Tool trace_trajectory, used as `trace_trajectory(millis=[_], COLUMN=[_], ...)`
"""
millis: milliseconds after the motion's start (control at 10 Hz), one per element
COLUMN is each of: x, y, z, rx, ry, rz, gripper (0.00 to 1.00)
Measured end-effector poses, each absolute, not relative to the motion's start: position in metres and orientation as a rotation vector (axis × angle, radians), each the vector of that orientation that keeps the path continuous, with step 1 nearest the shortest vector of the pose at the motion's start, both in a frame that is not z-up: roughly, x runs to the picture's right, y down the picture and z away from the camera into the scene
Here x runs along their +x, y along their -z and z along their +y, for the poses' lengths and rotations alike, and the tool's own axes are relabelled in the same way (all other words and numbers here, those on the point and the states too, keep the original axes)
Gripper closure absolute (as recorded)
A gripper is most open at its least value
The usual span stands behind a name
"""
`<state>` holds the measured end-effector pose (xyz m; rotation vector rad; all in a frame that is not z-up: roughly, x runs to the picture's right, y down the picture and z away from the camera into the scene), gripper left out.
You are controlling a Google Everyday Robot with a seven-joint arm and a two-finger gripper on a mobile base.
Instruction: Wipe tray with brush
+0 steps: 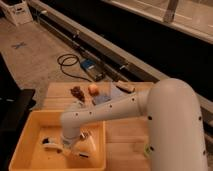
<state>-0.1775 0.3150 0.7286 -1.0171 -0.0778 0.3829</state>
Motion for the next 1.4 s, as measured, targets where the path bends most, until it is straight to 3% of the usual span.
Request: trace_trajectory(millis=[600, 1000, 1400], x=[-0.111, -0.163, -0.207], y=[-0.75, -0.754, -0.733], z=[0.267, 0.262, 0.296], rx=[-0.947, -0.941, -0.982], ry=[-0.464, -0.398, -0.323], rz=[0.0, -0.062, -0.13], gripper=[1.0, 1.0, 1.0])
